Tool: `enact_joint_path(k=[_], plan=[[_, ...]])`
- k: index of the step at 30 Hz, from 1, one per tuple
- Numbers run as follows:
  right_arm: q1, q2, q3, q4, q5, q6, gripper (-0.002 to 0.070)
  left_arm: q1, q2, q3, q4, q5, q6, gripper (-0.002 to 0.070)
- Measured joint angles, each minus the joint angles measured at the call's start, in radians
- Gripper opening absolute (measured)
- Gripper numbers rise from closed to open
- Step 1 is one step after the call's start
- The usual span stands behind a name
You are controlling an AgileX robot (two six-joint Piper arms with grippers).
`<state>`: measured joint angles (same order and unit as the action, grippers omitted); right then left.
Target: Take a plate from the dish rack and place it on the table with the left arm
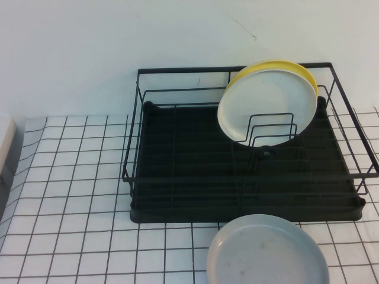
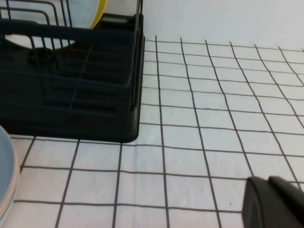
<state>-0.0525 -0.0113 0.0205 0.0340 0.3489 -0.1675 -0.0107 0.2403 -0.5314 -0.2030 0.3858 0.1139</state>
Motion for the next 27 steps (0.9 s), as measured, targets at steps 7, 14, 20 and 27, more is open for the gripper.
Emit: enact_joint_path(k=[7, 14, 20, 27], plan=[[0.000, 0.000, 0.000, 0.000, 0.000, 0.000, -0.0003, 0.000, 0.317, -0.242, -0.163, 0.178, 0.285, -0.0003], [0.000, 0.000, 0.000, 0.000, 0.000, 0.000, -0.0003, 0.000, 0.690, -0.404, -0.631, 0.206, 0.938, -0.0003], [0.000, 0.000, 0.000, 0.000, 0.000, 0.000, -0.0003, 0.000, 0.998, -0.585, -1.003, 0.255, 1.355, -0.0003], [0.000, 0.000, 0.000, 0.000, 0.000, 0.000, -0.0003, -0.165, 1.280, -0.802, -0.987, 0.165, 1.440, -0.0003]])
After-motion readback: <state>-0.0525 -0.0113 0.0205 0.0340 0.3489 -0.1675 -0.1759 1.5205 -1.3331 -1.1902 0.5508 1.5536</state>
